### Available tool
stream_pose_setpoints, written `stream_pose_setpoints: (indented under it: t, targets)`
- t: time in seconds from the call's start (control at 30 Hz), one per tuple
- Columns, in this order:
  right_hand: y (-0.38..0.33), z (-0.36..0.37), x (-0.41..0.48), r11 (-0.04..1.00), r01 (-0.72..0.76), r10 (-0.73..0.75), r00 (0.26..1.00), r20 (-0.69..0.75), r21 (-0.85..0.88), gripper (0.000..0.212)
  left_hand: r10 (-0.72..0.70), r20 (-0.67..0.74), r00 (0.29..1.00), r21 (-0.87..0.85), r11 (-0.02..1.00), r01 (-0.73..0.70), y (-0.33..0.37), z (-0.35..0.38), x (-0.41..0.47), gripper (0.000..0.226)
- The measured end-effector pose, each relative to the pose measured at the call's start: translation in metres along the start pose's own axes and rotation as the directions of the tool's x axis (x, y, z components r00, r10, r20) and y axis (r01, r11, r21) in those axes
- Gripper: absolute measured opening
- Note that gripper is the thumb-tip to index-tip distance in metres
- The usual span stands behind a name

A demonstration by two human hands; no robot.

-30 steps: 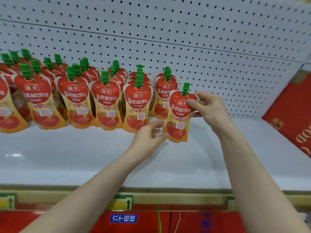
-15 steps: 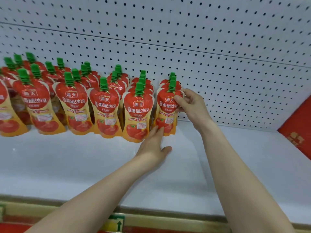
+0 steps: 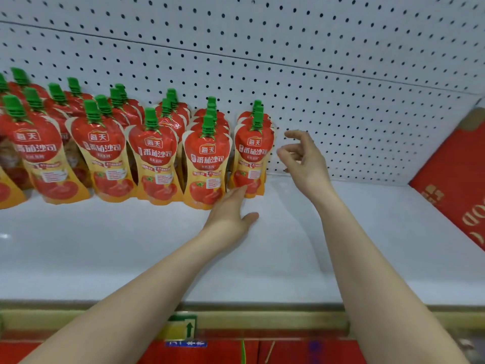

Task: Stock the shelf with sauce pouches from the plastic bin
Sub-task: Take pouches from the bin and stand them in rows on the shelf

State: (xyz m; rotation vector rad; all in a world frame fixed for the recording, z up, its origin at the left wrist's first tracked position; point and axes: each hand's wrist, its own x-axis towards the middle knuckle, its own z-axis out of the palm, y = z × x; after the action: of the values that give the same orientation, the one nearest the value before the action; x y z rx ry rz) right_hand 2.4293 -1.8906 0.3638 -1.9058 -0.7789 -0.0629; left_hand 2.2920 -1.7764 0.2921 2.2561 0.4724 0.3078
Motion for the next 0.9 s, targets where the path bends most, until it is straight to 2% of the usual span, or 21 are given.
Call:
stream_pose_setpoints:
  t: [0.07,0.17,0.3,0.37,0.43,0.53,0.6,0.73,0.83,0.9]
  targets:
    - [-0.001,-0.011,-0.028,0.998,-0.019,0.015,0.998,-0.065,-0.066,0.027,0.077,-0.031,0.997,-0.047,0.996,-0.078,0.003,-0.003,-0.008,0.063]
    - [-0.001,-0.029,-0.089,0.976,-0.050,0.015,0.987,-0.161,-0.213,0.019,0.177,-0.003,0.984,-0.133,0.975,-0.176,0.012,-0.003,-0.032,0.049]
    - [-0.005,-0.057,-0.189,0.937,-0.150,0.041,0.944,-0.327,-0.317,0.019,0.331,0.042,0.943,-0.347,0.889,-0.297,0.031,0.000,-0.075,0.031]
    - [-0.015,-0.062,-0.224,0.919,-0.159,0.023,0.935,-0.353,-0.361,0.020,0.394,-0.026,0.919,-0.383,0.845,-0.373,0.038,-0.008,-0.091,0.027]
    - [-0.002,-0.088,-0.349,0.836,-0.430,0.182,0.803,-0.567,-0.341,0.021,0.503,0.203,0.840,-0.468,0.804,-0.368,0.053,0.051,-0.147,0.026]
    - [0.005,-0.083,-0.412,0.824,-0.522,0.279,0.712,-0.644,-0.220,0.020,0.527,0.189,0.828,-0.551,0.755,-0.356,0.050,0.057,-0.170,0.025]
    - [0.026,-0.080,-0.466,0.764,-0.629,0.377,0.616,-0.692,-0.144,0.017,0.541,0.292,0.789,-0.557,0.767,-0.319,0.043,0.093,-0.189,0.026]
    - [0.086,-0.051,-0.566,0.591,-0.807,0.597,0.434,-0.675,0.004,0.017,0.434,0.551,0.713,-0.458,0.871,-0.177,0.004,0.191,-0.231,0.031]
    - [0.137,-0.027,-0.603,0.461,-0.876,0.756,0.303,-0.581,0.142,0.020,0.301,0.732,0.612,-0.352,0.935,-0.039,-0.032,0.261,-0.255,0.038]
    - [0.178,-0.019,-0.614,0.362,-0.909,0.839,0.220,-0.498,0.209,0.029,0.207,0.800,0.563,-0.253,0.967,0.004,-0.057,0.305,-0.267,0.042]
